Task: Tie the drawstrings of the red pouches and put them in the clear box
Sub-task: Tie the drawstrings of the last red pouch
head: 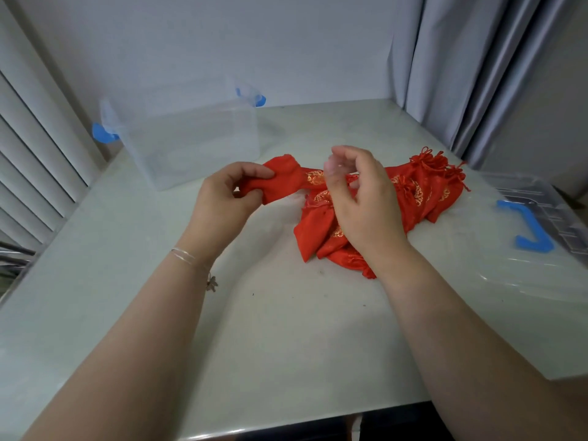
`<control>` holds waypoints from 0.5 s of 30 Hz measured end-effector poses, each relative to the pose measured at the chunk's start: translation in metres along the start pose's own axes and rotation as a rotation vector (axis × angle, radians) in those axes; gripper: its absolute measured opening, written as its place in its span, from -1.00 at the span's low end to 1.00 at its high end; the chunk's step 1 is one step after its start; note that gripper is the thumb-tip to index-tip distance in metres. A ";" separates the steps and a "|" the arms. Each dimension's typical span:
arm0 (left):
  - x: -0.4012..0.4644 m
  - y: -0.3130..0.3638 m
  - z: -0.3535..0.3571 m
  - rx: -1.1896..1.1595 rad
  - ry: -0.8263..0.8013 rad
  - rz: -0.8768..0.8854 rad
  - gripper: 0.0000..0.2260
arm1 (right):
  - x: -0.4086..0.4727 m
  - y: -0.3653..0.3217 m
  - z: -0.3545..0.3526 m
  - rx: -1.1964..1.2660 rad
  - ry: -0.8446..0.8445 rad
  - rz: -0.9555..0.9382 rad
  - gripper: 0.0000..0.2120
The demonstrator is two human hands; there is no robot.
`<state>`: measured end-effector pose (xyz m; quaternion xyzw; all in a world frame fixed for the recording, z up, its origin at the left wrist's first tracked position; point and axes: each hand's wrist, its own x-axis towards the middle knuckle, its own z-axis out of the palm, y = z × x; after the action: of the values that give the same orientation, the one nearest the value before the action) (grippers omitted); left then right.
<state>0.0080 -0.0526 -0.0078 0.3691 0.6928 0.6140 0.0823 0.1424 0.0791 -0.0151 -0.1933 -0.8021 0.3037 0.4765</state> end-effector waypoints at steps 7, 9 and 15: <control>-0.010 0.011 0.002 -0.236 -0.209 -0.007 -0.78 | -0.002 -0.003 0.001 0.263 -0.300 0.177 -0.93; -0.009 0.010 0.001 -0.263 -0.217 -0.104 -0.84 | -0.002 -0.003 -0.001 0.270 -0.331 0.135 -0.95; -0.005 -0.002 0.002 -0.035 -0.306 -0.240 -0.30 | -0.008 -0.006 0.004 0.147 -0.386 0.007 -0.91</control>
<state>0.0121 -0.0538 -0.0123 0.3713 0.7004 0.5485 0.2658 0.1425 0.0685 -0.0180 -0.0990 -0.8536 0.3943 0.3258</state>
